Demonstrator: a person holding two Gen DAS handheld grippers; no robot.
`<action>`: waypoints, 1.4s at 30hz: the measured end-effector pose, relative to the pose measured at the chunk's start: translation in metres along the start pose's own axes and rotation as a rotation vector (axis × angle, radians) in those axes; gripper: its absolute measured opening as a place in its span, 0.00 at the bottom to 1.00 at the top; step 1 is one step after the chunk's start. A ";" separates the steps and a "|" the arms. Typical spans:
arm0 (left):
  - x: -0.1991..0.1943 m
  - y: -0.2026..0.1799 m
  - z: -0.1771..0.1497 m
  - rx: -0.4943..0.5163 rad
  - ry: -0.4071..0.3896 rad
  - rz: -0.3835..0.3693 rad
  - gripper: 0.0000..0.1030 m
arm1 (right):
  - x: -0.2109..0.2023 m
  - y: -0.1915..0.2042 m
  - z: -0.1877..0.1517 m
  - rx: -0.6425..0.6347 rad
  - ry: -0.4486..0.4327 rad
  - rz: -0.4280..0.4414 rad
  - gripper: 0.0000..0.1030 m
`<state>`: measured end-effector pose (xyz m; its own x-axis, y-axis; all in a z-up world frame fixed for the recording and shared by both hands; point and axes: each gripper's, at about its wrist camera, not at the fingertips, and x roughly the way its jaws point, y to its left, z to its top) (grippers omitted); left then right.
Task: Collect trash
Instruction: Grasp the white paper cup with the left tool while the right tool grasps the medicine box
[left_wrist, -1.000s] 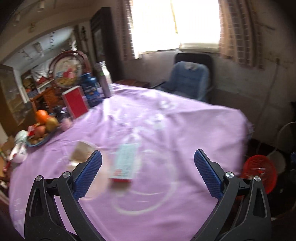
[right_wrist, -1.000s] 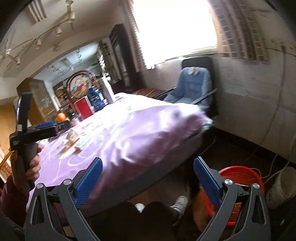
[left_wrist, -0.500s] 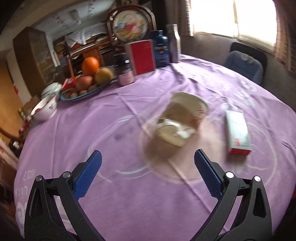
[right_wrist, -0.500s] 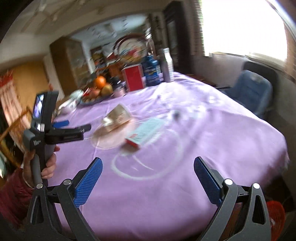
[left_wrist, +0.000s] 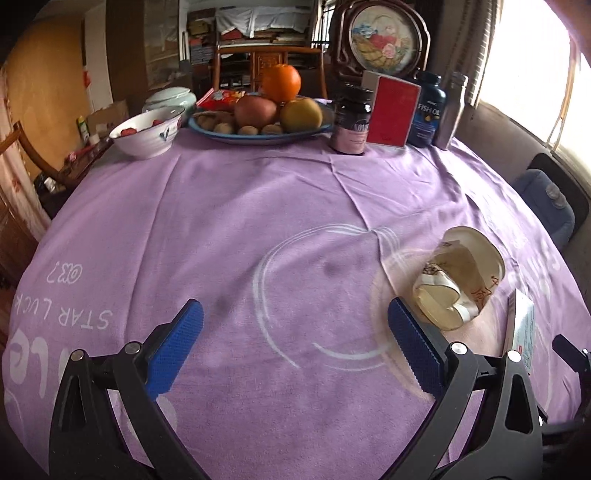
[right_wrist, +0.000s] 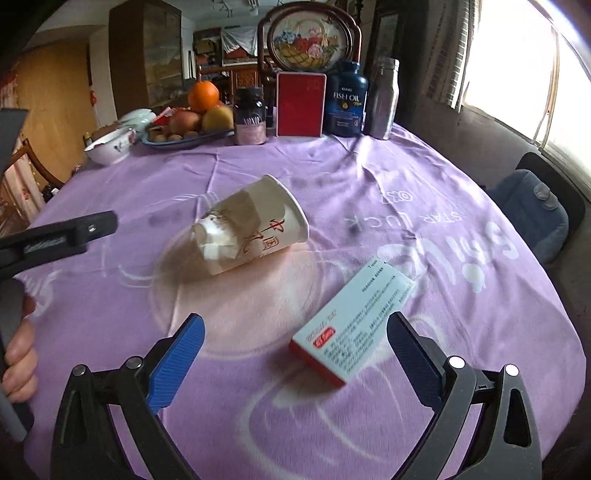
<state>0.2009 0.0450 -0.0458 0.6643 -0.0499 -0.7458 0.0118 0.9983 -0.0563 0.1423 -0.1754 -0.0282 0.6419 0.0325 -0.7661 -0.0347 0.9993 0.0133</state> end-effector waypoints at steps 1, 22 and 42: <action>0.002 0.001 0.000 -0.005 0.010 -0.002 0.93 | 0.006 -0.002 0.003 0.003 0.012 -0.009 0.94; 0.010 -0.026 -0.010 0.101 0.021 0.009 0.93 | 0.023 -0.061 -0.005 0.215 0.052 0.056 0.94; 0.010 -0.027 -0.010 0.112 0.024 -0.003 0.93 | 0.024 -0.102 0.006 0.086 0.007 -0.052 0.79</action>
<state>0.2002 0.0176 -0.0586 0.6461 -0.0518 -0.7615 0.0980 0.9951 0.0154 0.1657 -0.2764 -0.0438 0.6355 -0.0192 -0.7719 0.0644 0.9975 0.0282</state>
